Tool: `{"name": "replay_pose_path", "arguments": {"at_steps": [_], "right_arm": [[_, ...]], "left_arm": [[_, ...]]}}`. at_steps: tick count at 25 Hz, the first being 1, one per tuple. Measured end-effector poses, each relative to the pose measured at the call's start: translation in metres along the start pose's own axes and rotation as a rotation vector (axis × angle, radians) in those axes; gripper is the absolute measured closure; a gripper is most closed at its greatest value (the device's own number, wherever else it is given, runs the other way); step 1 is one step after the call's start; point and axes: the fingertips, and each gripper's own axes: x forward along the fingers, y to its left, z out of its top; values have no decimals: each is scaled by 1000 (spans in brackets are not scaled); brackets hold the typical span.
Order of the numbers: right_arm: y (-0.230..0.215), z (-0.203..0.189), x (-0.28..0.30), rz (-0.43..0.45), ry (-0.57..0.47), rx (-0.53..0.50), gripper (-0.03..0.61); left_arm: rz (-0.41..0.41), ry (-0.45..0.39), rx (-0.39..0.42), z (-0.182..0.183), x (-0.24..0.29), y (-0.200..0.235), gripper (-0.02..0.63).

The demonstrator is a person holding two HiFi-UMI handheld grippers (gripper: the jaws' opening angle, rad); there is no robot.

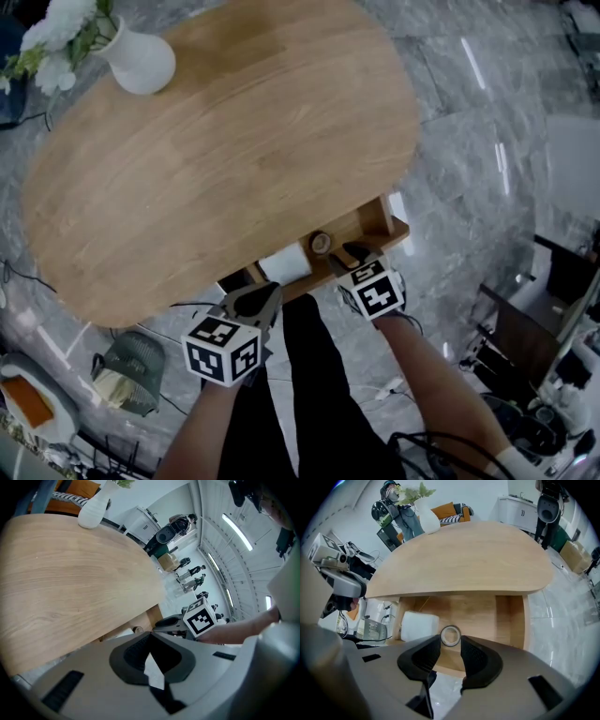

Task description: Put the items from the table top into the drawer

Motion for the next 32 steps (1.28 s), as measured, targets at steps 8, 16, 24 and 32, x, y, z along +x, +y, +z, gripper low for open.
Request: {"name": "replay_pose_path", "arguments": {"at_steps": [8, 16, 24, 32], "right_arm": [[15, 19, -45, -2, -53, -14, 431], [26, 55, -121, -36, -158, 13, 494], [44, 65, -187, -46, -225, 62, 518], [69, 72, -259, -46, -312, 119, 535]], "left_arm": [[5, -4, 49, 20, -29, -20, 612], [5, -21, 118, 55, -81, -54, 612], [24, 7, 169, 70, -134, -77, 612], [22, 33, 245, 76, -193, -101, 612]]}}
